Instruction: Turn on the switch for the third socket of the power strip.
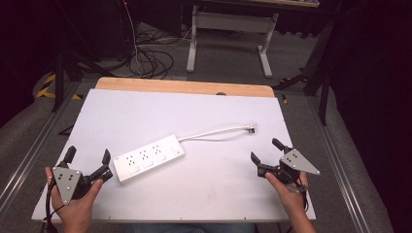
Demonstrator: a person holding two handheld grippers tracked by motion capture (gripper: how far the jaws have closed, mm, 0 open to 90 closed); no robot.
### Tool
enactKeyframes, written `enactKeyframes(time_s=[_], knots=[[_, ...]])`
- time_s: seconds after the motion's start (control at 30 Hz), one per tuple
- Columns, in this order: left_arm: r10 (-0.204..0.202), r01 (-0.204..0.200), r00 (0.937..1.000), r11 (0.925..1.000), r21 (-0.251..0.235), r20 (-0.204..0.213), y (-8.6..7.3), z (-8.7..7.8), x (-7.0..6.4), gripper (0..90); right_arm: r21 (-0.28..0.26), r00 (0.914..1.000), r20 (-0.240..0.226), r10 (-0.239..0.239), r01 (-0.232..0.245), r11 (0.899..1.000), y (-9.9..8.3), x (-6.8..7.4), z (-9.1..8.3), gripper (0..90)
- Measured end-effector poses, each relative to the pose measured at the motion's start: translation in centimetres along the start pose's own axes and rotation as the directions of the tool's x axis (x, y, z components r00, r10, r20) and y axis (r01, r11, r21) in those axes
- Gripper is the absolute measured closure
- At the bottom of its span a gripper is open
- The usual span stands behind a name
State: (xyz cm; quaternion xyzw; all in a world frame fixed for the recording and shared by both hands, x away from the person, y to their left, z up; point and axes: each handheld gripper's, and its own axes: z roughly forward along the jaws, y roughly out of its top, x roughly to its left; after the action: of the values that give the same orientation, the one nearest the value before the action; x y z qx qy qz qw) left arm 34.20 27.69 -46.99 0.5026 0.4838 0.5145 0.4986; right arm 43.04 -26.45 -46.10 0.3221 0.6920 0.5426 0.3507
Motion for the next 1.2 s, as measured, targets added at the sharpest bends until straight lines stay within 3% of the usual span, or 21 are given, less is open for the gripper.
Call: enactKeyframes(time_s=[0.57,0.9,1.2], knots=[[0.011,-0.011,0.9997,0.9998,-0.014,-0.021,0.11,0.14,-0.11,11.5,-0.001,1.0,0.002,0.002,-0.002,1.0,-0.01,-0.01,-0.08,9.1],[-0.009,0.008,0.9999,0.9996,-0.025,-0.012,0.32,0.03,-0.25,36.2,-0.003,1.0,0.003,0.005,-0.005,1.0,0.0,0.05,-0.08,9.1],[0.001,0.0,0.9989,0.9997,-0.024,0.047,0.46,-0.01,-0.33,60.2,-0.003,1.0,0.002,0.003,-0.003,1.0,0.01,0.0,-0.15,9.1]])
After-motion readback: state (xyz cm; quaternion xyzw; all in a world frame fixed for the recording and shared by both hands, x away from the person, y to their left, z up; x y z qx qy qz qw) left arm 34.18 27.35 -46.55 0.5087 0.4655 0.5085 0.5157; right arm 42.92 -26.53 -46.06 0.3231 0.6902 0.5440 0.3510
